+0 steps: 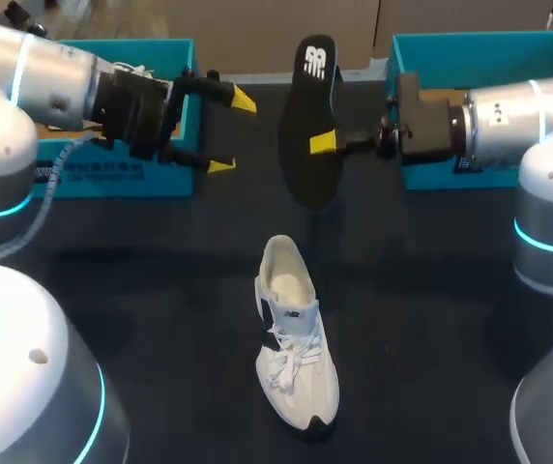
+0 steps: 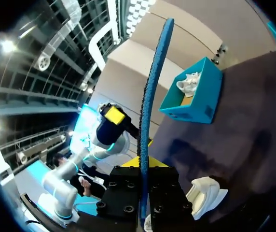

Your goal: Take the shoe out of the shoebox, open the shoe tongue, remove and reinsert the insole, then place the shoe into the shoebox

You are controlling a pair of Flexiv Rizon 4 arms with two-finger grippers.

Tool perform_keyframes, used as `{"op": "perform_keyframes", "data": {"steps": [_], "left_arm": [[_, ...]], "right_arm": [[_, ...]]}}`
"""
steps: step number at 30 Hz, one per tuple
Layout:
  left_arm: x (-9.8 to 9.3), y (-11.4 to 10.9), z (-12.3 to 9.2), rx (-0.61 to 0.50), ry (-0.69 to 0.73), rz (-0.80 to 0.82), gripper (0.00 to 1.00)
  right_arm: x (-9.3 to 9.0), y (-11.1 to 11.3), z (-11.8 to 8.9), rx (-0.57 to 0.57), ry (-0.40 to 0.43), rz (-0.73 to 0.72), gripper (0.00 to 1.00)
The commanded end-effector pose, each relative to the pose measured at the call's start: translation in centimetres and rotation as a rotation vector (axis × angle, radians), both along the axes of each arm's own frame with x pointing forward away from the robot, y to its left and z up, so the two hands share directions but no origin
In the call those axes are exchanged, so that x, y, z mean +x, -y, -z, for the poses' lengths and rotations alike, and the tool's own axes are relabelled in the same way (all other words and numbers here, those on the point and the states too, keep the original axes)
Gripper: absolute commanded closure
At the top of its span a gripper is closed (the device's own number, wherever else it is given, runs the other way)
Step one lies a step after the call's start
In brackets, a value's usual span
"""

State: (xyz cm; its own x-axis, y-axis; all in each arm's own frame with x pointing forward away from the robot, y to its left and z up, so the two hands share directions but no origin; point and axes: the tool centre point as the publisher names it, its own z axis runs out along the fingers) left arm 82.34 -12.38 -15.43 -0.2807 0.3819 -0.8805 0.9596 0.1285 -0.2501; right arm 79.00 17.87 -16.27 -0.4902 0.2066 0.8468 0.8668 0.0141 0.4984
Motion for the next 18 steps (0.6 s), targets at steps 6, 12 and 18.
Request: {"op": "perform_keyframes", "data": {"steps": [6,12,18], "left_arm": [[-1.3,-1.1,-0.7,0.334,-0.245,-0.145,0.00],[-1.3,-1.1,-0.7,0.334,-0.245,-0.145,0.00],[-2.3,0.3,1.0,0.484,-0.495,-0.353,0.00]], "right_arm": [[-0.9,-0.6,0.3,-0.001,0.023,0.023,1.00],[-0.9,-0.6,0.3,-0.001,0.023,0.023,1.00],[-1.1,-0.3,1.5,-0.039,0.071,0.013,1.00]]}}
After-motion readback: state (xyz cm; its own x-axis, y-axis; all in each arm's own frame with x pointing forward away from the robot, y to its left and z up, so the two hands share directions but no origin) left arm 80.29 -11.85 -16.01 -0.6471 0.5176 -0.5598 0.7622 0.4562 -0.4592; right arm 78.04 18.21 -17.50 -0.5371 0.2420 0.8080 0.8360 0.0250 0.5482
